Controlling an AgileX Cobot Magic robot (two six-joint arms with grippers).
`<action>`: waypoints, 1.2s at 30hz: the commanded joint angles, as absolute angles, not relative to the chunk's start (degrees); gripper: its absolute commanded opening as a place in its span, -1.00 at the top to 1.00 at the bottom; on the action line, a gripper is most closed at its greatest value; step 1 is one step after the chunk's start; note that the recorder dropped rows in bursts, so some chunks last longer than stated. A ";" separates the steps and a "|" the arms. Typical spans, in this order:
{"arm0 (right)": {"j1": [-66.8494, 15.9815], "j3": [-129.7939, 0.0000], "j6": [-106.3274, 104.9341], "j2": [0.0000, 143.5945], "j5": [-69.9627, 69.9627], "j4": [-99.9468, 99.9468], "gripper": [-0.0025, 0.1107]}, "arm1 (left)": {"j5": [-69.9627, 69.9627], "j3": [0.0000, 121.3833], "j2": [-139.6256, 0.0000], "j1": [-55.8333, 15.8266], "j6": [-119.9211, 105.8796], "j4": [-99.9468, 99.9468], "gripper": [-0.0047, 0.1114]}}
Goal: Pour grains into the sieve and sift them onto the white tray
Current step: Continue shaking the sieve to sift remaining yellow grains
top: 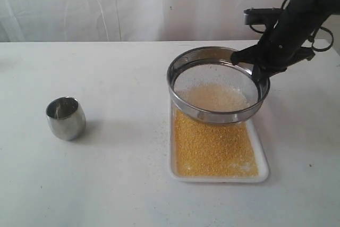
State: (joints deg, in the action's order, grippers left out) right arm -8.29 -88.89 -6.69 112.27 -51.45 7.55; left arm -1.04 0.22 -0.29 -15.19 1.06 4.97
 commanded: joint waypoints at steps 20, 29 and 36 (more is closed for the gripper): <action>-7.45 -88.52 -10.89 111.83 -62.46 8.07 0.96 | -0.87 0.00 0.00 -15.38 1.35 5.09 0.92; -8.06 -88.52 -26.22 112.20 -68.33 21.44 0.96 | -0.87 0.00 0.00 -15.38 1.35 5.09 0.92; -8.56 -88.52 -18.65 111.96 -64.69 15.52 0.96 | -0.87 0.00 0.00 -15.38 1.35 5.09 0.92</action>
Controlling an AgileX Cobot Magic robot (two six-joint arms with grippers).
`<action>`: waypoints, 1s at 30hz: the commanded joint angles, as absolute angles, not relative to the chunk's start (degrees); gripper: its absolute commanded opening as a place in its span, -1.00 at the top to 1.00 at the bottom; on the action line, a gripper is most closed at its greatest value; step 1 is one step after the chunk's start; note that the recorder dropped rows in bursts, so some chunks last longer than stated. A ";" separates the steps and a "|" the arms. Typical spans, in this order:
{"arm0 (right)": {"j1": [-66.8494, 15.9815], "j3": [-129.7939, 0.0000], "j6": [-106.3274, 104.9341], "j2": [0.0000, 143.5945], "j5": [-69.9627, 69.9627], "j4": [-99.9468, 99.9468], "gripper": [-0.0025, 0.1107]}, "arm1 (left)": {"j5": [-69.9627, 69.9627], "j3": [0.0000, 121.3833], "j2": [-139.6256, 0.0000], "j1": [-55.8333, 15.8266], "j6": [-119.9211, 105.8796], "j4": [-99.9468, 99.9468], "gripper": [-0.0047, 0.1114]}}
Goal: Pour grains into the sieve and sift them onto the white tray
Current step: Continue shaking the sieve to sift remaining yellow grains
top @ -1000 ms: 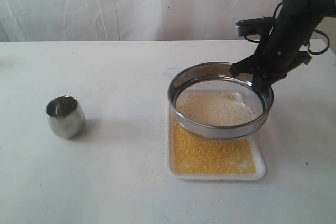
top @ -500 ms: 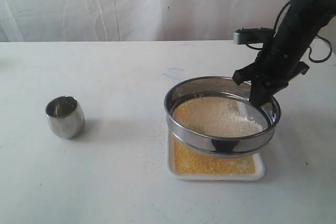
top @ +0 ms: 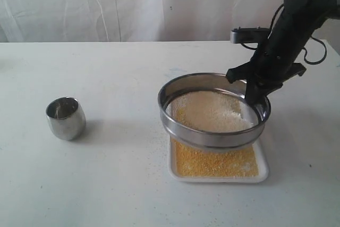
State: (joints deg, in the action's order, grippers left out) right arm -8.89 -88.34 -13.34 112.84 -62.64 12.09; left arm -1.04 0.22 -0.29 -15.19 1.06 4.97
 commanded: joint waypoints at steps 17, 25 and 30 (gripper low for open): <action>-11.10 -88.51 -3.88 112.05 -54.99 1.17 0.96 | -0.87 0.00 0.00 -15.38 1.35 5.09 0.92; -10.18 -88.51 -0.90 111.95 -52.40 4.92 0.96 | -0.87 0.00 0.00 -15.38 1.35 5.09 0.92; -12.26 -88.51 -17.94 111.36 -54.93 8.04 0.96 | -0.87 0.00 0.00 -15.38 1.35 5.09 0.92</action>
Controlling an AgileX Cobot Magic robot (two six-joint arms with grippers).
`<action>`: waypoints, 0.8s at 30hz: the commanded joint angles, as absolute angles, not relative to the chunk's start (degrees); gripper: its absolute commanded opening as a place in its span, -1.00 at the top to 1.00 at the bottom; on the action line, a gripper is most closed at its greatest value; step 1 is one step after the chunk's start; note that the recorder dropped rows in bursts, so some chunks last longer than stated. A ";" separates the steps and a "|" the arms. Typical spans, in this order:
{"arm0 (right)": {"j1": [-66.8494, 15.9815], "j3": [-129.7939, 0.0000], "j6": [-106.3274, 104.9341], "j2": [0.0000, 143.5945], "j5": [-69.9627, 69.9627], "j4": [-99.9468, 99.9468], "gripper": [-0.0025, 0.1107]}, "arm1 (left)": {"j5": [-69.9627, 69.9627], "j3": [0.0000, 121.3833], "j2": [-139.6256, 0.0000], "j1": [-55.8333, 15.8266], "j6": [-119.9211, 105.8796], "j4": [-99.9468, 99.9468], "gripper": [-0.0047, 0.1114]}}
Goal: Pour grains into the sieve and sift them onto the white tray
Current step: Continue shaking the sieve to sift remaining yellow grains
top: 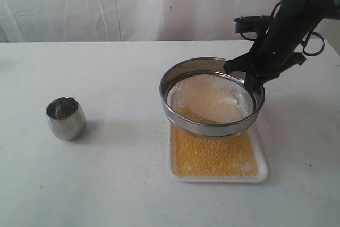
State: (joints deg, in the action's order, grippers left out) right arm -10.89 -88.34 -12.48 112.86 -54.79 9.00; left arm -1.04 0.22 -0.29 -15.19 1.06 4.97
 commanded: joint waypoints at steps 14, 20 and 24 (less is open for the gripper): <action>-10.99 -88.50 -23.41 110.93 -58.19 20.15 0.96 | -0.87 0.00 0.00 -15.38 1.35 5.09 0.92; -8.86 -88.50 -5.64 110.80 -49.96 5.77 0.96 | -0.87 0.00 0.00 -15.38 1.35 5.09 0.92; -8.74 -88.50 -22.16 110.80 -57.91 17.72 0.96 | -0.87 0.00 0.00 -15.38 1.35 5.09 0.92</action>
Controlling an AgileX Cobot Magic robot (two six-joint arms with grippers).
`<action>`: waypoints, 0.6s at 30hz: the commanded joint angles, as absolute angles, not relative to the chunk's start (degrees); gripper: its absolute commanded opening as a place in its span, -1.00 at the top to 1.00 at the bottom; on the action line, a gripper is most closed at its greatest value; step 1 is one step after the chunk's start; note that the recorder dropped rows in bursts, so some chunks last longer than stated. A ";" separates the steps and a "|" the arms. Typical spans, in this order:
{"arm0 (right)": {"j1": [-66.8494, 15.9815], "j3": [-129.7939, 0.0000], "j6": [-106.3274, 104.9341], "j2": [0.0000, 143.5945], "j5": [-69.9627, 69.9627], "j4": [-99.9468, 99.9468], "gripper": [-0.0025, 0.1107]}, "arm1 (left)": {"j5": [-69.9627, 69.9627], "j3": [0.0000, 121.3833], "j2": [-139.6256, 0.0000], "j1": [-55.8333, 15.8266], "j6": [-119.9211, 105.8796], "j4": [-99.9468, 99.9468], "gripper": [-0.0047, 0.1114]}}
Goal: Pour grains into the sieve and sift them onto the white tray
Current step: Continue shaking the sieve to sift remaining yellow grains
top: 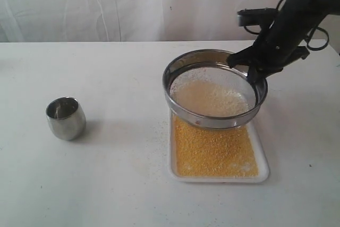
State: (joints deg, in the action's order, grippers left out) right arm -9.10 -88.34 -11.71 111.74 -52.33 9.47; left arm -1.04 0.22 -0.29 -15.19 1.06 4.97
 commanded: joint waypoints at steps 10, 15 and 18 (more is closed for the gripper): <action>-8.26 -88.50 -27.90 111.06 -58.07 23.29 0.96 | -0.87 0.00 0.00 -15.38 1.35 5.09 0.92; -6.10 -88.50 -14.35 111.69 -52.17 21.59 0.96 | -0.87 0.00 0.00 -15.38 1.35 5.09 0.92; -8.16 -88.50 -29.83 111.69 -60.26 27.49 0.96 | -0.87 0.00 0.00 -15.38 1.35 5.09 0.92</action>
